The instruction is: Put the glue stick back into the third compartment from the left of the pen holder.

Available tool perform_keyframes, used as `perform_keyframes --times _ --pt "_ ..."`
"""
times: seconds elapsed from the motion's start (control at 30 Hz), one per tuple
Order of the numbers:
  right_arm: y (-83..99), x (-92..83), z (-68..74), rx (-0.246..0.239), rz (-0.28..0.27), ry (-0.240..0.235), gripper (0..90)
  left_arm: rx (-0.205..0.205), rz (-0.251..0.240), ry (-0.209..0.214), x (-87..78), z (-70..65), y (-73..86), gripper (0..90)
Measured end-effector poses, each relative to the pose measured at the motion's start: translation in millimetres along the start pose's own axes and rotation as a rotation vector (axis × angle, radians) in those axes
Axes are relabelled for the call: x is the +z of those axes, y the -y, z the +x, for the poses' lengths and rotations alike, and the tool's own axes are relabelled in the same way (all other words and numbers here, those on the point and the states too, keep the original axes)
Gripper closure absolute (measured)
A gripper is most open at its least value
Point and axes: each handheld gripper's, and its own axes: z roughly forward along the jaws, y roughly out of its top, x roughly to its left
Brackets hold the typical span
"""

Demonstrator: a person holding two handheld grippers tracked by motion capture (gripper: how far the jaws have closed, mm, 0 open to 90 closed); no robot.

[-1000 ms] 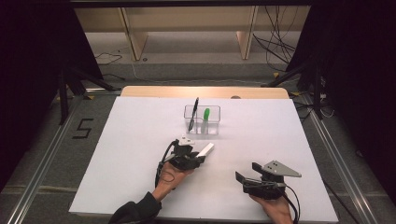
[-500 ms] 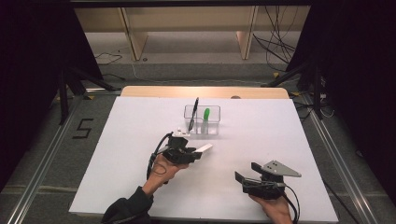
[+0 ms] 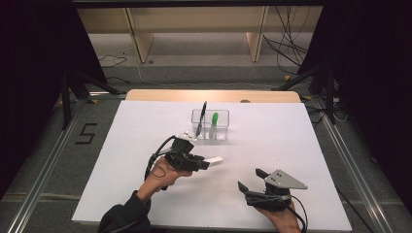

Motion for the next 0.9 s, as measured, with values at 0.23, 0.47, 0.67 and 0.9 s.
perform_keyframes --times 0.23,0.47,0.67,0.9 --pt "-3.6 1.4 20.6 -0.137 -0.013 -0.003 23.6 0.021 0.042 0.051 1.5 -8.7 -0.9 64.9" --pt "-4.6 8.0 45.0 -0.289 0.005 0.014 23.6 0.05 0.067 0.079 -1.8 -15.1 -2.5 64.9" --pt "-4.8 16.4 60.0 -0.388 0.013 0.029 24.3 0.081 0.081 0.095 -3.6 -25.6 -4.9 64.9" --pt "-2.8 21.1 69.2 -0.468 0.017 0.063 25.7 0.111 0.111 0.11 -2.6 -33.3 -5.1 64.9"
